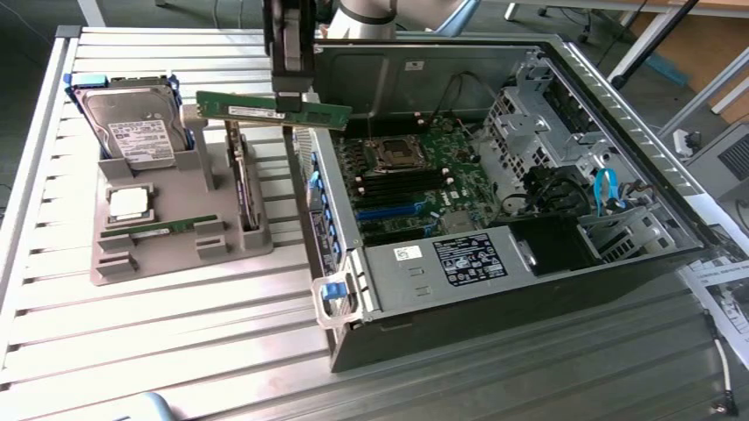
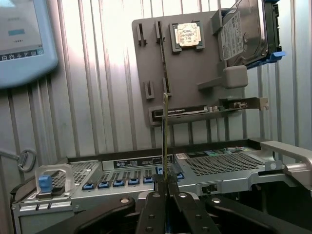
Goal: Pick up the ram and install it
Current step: 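Pick up the ram and move it above insertion slot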
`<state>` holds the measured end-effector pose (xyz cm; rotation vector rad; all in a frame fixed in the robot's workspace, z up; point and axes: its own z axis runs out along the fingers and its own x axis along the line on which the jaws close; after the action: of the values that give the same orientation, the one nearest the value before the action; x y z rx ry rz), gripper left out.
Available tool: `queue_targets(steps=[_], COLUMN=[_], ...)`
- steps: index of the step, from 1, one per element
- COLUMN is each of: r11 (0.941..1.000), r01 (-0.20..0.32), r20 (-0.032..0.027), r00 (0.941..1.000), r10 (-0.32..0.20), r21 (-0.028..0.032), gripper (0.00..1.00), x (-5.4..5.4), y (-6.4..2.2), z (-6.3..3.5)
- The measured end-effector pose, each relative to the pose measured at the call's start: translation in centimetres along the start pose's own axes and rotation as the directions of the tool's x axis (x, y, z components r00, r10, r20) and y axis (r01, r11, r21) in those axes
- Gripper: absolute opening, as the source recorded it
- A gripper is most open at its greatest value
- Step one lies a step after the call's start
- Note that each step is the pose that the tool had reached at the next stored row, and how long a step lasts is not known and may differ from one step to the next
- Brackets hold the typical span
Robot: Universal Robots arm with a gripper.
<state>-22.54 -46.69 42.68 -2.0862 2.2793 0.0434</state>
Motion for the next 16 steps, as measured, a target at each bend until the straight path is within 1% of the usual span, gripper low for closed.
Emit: queue_targets(steps=[16], r11=[1.0], r01=[0.0], r20=[-0.0002], r00=[1.0], r10=[0.0], r21=[0.0], gripper=[0.13], x=[-0.1], y=[-1.67], z=[0.03])
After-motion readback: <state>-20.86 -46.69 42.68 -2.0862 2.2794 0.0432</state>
